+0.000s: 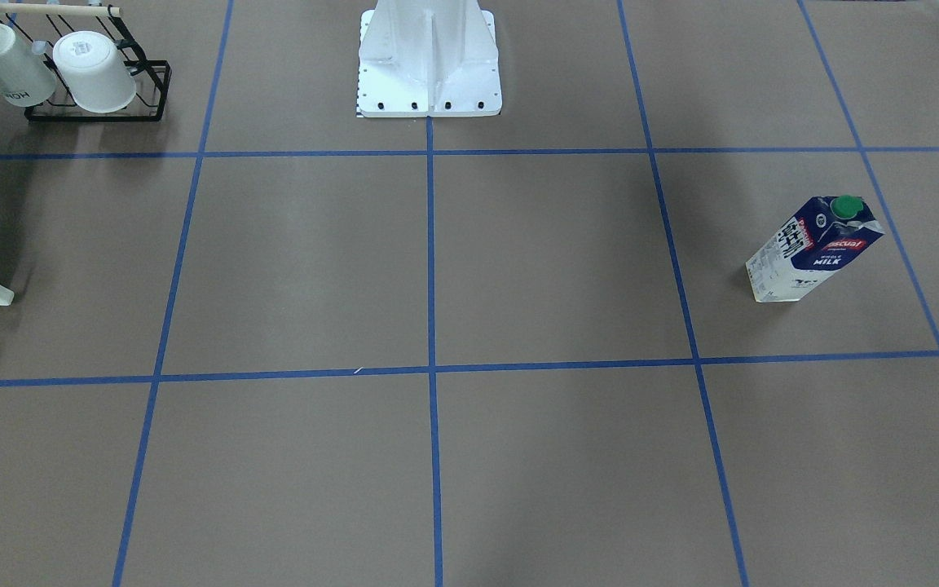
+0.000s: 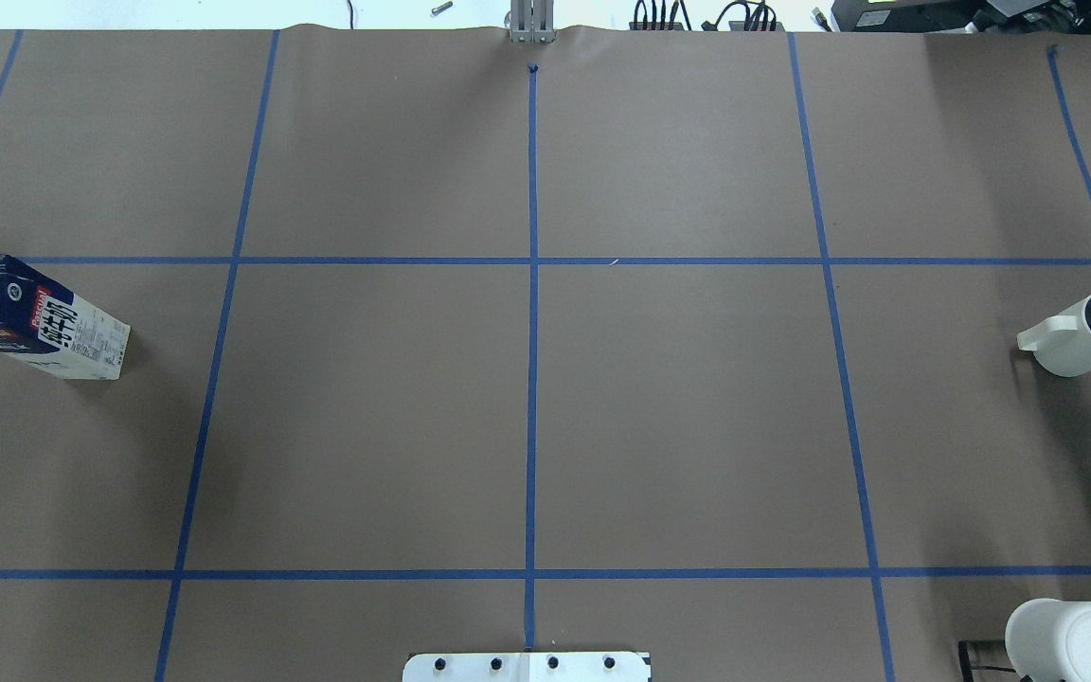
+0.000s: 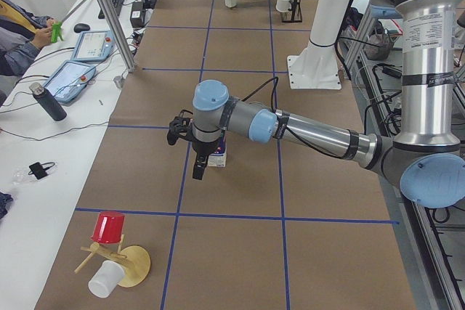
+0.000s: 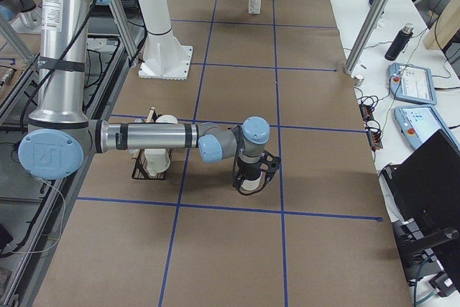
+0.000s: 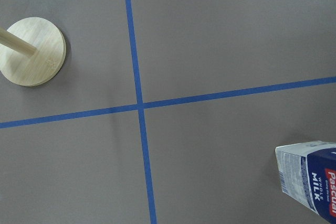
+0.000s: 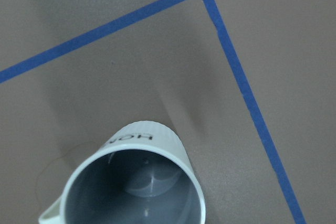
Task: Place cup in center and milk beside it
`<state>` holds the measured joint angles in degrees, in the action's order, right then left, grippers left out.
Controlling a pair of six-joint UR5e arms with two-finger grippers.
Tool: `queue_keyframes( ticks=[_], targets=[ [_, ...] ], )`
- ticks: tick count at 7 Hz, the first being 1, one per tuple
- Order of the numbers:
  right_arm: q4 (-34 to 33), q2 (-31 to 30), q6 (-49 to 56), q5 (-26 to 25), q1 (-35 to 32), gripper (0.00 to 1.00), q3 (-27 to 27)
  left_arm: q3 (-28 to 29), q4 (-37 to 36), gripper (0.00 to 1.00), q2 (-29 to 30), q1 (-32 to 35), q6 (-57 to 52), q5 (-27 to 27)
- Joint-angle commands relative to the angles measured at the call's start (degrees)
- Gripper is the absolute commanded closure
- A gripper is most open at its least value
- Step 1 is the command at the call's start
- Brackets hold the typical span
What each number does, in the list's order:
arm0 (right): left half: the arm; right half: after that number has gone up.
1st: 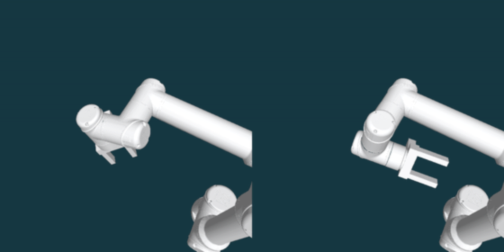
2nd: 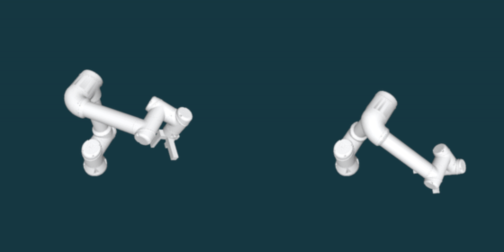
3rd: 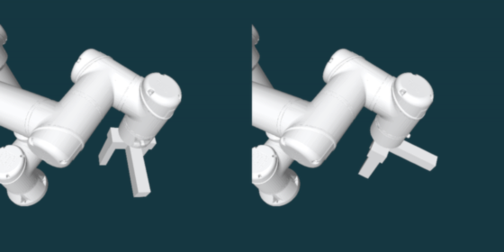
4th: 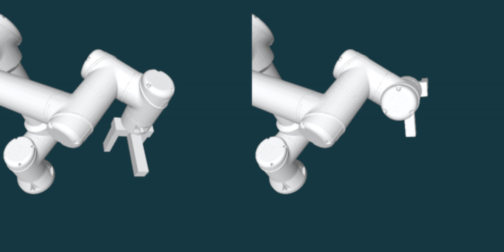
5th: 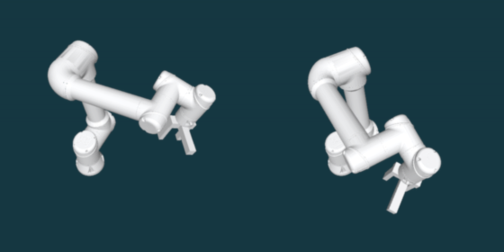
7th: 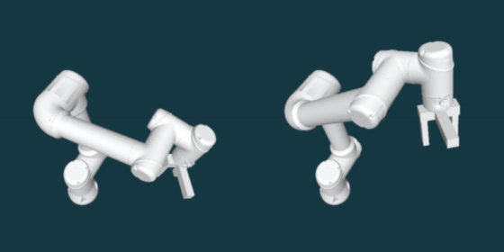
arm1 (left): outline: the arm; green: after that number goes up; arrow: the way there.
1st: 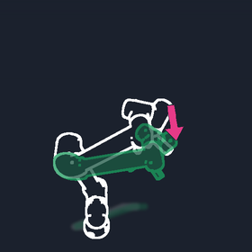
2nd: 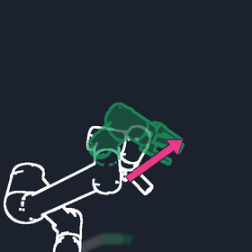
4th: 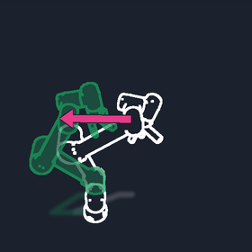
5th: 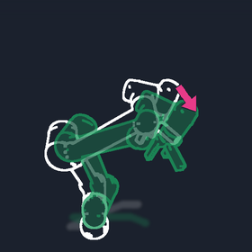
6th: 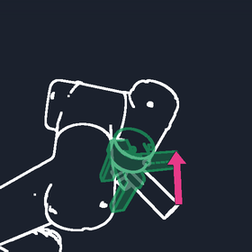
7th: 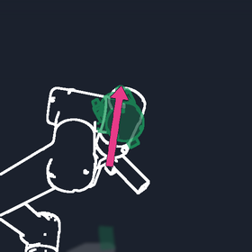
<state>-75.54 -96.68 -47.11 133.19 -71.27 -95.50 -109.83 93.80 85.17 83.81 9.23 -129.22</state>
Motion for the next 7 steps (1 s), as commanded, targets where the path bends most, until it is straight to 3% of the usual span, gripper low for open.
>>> queue_keyframes(
  ticks=[1, 2, 3, 4, 5, 7],
  targets=[
    [1.18, 0.26, -1.23, -0.65, 1.04, 0.00, 1.27, 0.32, 0.07, 0.02, 0.43, -0.13, 2.26, -0.07],
    [1.19, 0.35, -1.93, -0.74, 1.21, 0.00, 1.45, -0.12, 0.07, 0.02, 0.43, -0.14, 2.80, -0.16],
    [1.27, 0.44, -2.28, -0.74, 1.30, 0.29, 1.71, 0.05, 0.07, 0.02, 0.43, -0.22, 2.81, -0.16],
    [1.19, 0.44, -2.98, -0.74, 1.39, 0.92, 1.80, -0.03, 0.07, 0.03, 0.43, -0.14, 2.81, -0.16],
    [1.27, 0.61, -2.99, -0.57, 1.48, 1.00, 1.89, 0.05, 0.24, 0.03, 0.52, -0.22, 2.46, -0.16],
    [1.36, 2.36, -2.55, -0.56, 1.57, 1.00, 1.37, 0.23, 1.38, 0.03, 0.43, -0.31, 2.37, -0.16]
  ],
)
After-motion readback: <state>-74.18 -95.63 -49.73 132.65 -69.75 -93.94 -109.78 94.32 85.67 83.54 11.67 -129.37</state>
